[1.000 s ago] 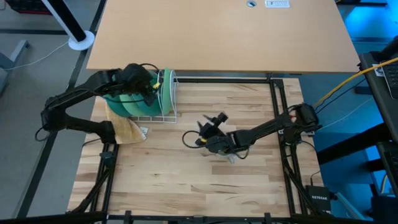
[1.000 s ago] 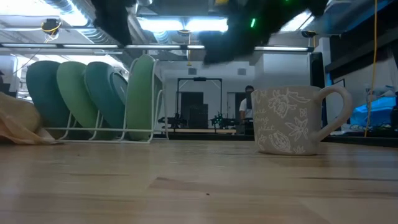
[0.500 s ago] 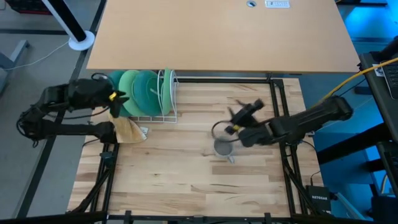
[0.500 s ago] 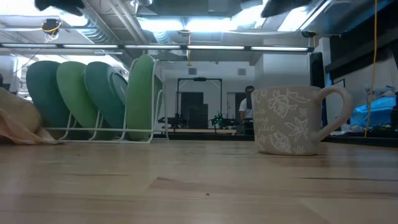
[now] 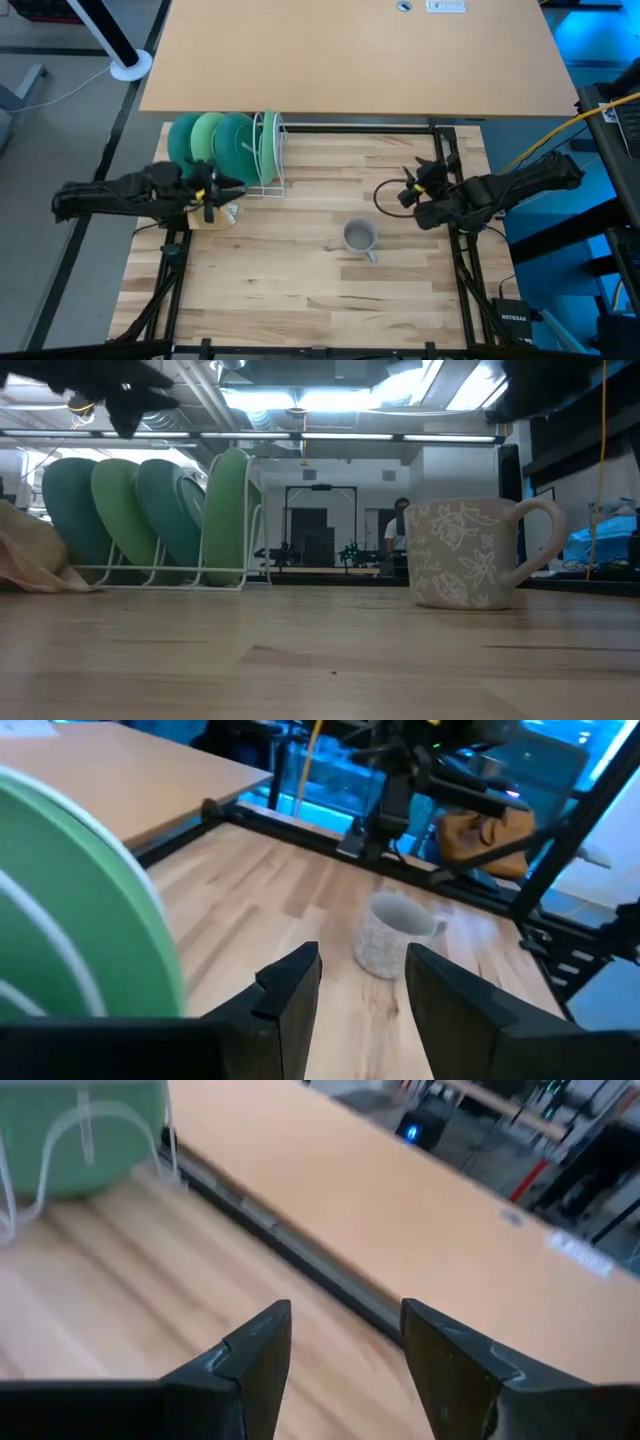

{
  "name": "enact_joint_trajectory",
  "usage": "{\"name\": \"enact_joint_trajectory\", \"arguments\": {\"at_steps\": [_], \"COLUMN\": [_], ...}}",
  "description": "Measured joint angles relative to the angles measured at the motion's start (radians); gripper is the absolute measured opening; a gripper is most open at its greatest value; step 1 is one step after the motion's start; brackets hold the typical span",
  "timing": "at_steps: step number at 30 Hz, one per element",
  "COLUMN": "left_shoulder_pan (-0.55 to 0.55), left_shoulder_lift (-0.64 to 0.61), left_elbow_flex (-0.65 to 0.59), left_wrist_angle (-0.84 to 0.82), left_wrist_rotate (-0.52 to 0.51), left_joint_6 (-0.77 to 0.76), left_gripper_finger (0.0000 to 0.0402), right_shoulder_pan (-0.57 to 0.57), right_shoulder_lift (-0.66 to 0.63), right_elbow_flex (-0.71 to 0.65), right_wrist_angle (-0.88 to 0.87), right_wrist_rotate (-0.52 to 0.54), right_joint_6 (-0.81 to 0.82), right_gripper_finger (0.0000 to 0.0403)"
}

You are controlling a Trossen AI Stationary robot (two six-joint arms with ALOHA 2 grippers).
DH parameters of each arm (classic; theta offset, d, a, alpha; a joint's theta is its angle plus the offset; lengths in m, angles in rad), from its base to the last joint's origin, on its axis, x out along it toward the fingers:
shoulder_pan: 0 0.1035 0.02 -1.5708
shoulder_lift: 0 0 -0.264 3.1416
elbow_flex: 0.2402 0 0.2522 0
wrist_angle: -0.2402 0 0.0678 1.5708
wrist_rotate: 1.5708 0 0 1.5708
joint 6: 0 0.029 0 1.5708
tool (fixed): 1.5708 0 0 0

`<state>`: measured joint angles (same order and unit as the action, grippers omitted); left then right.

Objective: Sort dishes
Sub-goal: Return to Home Position

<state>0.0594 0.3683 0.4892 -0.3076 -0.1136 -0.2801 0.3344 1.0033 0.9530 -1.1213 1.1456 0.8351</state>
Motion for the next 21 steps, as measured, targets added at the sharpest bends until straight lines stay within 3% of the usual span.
{"name": "enact_joint_trajectory", "arguments": {"at_steps": [7,15,21], "left_shoulder_pan": [-0.039,-0.041,-0.041], "left_shoulder_lift": [0.0,-0.001,0.0], "left_elbow_flex": [-0.167,-0.3,-0.384], "left_wrist_angle": [0.178,0.337,0.377], "left_wrist_rotate": [-0.001,-0.001,-0.001], "left_joint_6": [-0.024,-0.018,-0.059], "left_gripper_finger": [0.0143,0.0143,0.0143], "right_shoulder_pan": [0.0,0.085,0.159], "right_shoulder_lift": [-0.096,-0.168,-0.178], "right_elbow_flex": [-0.268,-0.492,-0.581], "right_wrist_angle": [0.146,0.557,0.838], "right_wrist_rotate": [-0.087,-0.409,-0.637], "right_joint_6": [0.052,-0.159,-0.332], "right_gripper_finger": [0.0195,0.0195,0.0195]}}
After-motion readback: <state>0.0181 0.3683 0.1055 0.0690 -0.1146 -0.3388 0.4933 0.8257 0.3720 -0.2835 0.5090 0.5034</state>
